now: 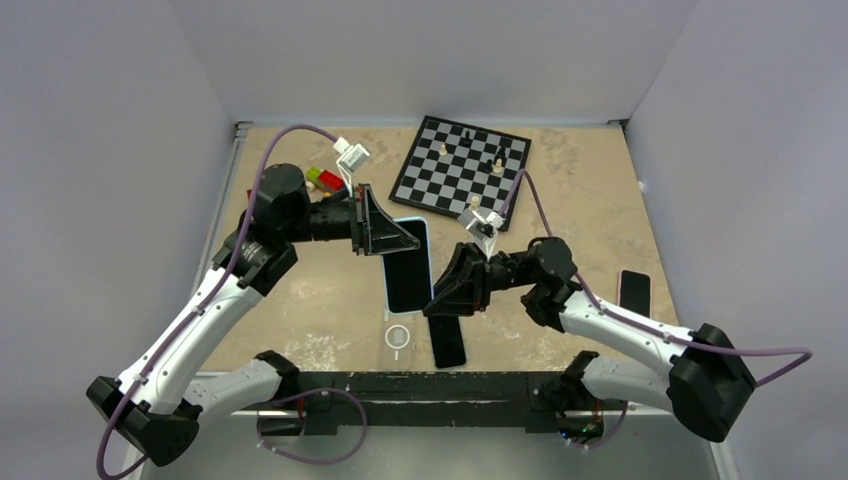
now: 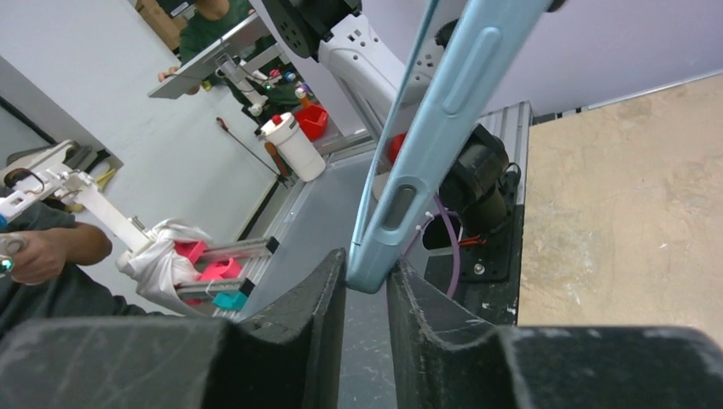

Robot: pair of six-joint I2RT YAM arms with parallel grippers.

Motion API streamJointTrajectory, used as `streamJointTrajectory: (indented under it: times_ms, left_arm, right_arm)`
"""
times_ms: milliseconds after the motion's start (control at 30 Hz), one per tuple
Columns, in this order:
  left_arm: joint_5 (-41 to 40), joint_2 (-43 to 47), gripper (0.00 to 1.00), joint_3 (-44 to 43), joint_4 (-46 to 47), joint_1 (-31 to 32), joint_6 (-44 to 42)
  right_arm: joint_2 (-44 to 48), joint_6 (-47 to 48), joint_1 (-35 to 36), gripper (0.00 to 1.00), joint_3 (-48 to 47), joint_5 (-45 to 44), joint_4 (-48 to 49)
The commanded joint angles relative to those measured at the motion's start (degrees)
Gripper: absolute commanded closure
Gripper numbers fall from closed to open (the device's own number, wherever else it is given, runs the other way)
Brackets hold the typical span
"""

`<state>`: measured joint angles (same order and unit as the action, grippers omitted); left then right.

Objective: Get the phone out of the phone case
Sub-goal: Remove the phone case from the phone.

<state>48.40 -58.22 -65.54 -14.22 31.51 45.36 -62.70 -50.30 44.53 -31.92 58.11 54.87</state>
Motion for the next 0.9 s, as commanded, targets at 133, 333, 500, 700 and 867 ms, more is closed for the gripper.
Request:
streamJointTrajectory:
  times_ms: [133, 333, 500, 700, 867]
  left_arm:
    - [3.65, 1.05, 1.0, 1.04, 10.03, -0.24, 11.36]
    - [3.47, 0.36, 1.0, 5.79, 19.8, -0.22, 26.67]
    - [1.0, 0.3, 1.0, 5.98, 22.68, -0.22, 31.54]
    - [1.35, -4.22, 1.0, 8.25, 38.7, -0.32, 47.35]
    - [2.38, -7.16, 1.0, 7.87, 40.0, -0.66, 52.25]
  right_arm:
    - [-1.19, 2.5, 0.45, 1.0, -2.63, 1.79, 5.56]
    - [4.62, 3.45, 0.73, 1.0, 0.84, 4.53, 18.77]
    - [1.85, 0.87, 0.66, 1.0, -4.05, 5.65, 21.76]
    - [-5.82, -4.34, -0.3, 1.0, -12.44, 10.66, 26.37]
    - [-8.39, 5.65, -2.15, 1.0, -19.33, 12.65, 12.97]
